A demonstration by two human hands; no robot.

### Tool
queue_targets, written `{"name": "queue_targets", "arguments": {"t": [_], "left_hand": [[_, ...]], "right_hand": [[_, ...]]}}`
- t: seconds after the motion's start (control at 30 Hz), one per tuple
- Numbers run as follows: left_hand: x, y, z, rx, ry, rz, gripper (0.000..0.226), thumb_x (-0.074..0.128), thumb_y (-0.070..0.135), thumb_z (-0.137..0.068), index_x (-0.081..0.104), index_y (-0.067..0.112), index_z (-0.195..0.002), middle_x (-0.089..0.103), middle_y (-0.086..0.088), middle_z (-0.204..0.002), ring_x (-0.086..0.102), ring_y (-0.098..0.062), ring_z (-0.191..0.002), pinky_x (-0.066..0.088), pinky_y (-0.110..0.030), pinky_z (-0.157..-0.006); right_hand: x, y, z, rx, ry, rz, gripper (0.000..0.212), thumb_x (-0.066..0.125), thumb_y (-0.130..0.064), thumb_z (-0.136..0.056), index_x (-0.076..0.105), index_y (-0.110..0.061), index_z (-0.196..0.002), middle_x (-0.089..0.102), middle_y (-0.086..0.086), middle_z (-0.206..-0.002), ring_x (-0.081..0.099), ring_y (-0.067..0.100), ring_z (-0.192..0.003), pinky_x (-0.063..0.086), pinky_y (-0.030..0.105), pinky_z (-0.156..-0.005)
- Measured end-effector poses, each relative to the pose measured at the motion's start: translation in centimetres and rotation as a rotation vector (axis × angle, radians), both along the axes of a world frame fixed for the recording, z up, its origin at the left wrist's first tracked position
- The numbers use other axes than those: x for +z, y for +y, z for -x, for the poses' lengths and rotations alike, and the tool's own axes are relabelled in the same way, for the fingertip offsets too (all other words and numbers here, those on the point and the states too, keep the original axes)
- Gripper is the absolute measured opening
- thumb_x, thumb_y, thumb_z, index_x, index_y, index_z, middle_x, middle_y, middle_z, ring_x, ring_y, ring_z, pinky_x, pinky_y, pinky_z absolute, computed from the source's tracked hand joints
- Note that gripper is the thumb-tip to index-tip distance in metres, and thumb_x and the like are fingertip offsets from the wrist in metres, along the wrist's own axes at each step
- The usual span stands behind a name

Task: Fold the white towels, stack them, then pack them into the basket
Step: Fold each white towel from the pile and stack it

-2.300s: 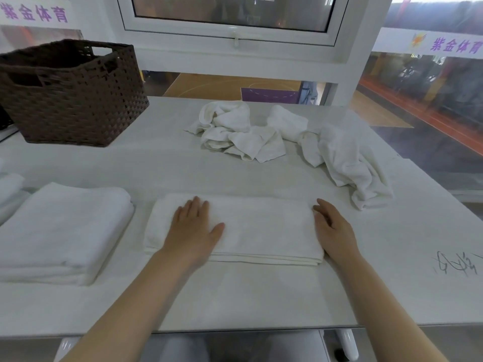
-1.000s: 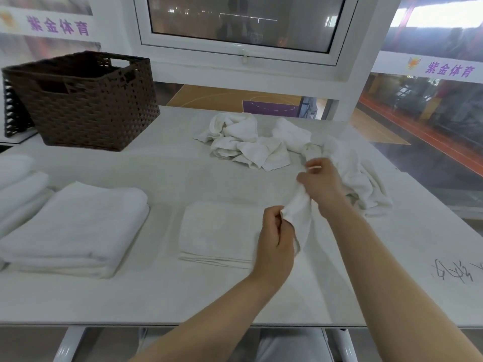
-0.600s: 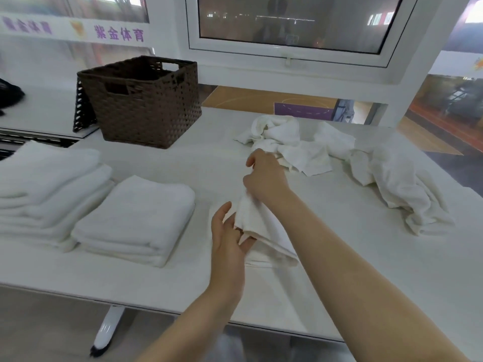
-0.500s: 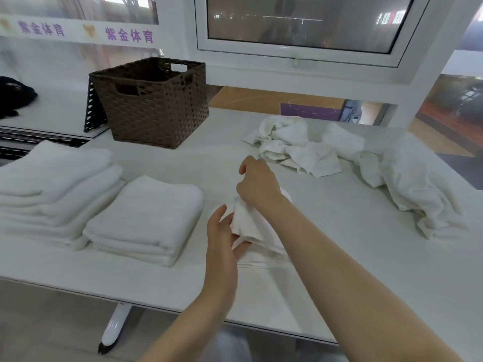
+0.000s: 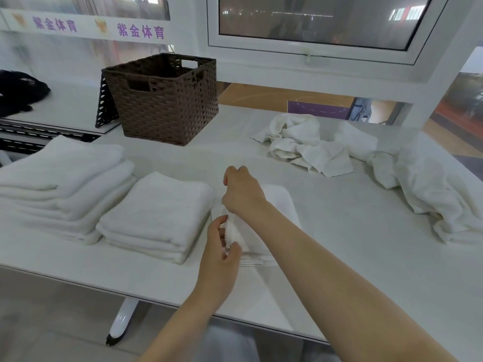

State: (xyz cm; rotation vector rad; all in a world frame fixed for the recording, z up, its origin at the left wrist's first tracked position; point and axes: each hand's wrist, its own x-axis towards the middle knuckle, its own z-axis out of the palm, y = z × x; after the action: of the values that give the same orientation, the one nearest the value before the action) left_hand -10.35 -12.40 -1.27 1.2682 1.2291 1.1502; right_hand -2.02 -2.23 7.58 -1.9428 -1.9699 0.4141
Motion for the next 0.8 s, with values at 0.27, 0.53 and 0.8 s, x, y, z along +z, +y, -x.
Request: {"name": "queue_targets", "arguments": {"t": [0.27, 0.53, 0.8], "left_hand": [[0.0, -0.6, 0.5, -0.014, 0.060, -0.065, 0.061, 0.037, -0.003, -0.090, 0.035, 0.051, -0.119, 0.058, 0.006, -0.110, 0.053, -0.007, -0.071, 0.045, -0.021, -0.064], [-0.4, -0.5, 0.9, 0.027, 0.055, -0.093, 0.053, 0.038, -0.006, -0.089, 0.043, 0.039, -0.117, 0.052, 0.037, -0.102, 0.054, 0.003, -0.088, 0.044, -0.014, -0.075], [-0.6, 0.1, 1.4, 0.001, -0.033, -0.043, 0.048, 0.035, 0.014, -0.074, 0.046, 0.041, -0.112, 0.055, 0.022, -0.107, 0.053, -0.003, -0.096, 0.043, -0.027, -0.086]], "right_hand": [[-0.4, 1.5, -2.7, 0.143, -0.137, 0.047, 0.043, 0.042, -0.038, -0.101, 0.045, -0.019, -0.140, 0.052, 0.006, -0.135, 0.049, 0.028, -0.121, 0.041, 0.037, -0.094], [-1.1, 1.4, -9.0, 0.251, -0.090, 0.233, 0.036, 0.046, -0.059, -0.095, 0.048, -0.030, -0.075, 0.051, -0.013, -0.086, 0.048, 0.008, -0.082, 0.034, 0.028, -0.072], [-1.8, 0.7, -10.8, 0.293, 0.136, 0.188, 0.019, 0.041, -0.044, -0.101, 0.051, -0.028, -0.096, 0.062, -0.004, -0.099, 0.057, 0.015, -0.094, 0.042, 0.030, -0.082]]}}
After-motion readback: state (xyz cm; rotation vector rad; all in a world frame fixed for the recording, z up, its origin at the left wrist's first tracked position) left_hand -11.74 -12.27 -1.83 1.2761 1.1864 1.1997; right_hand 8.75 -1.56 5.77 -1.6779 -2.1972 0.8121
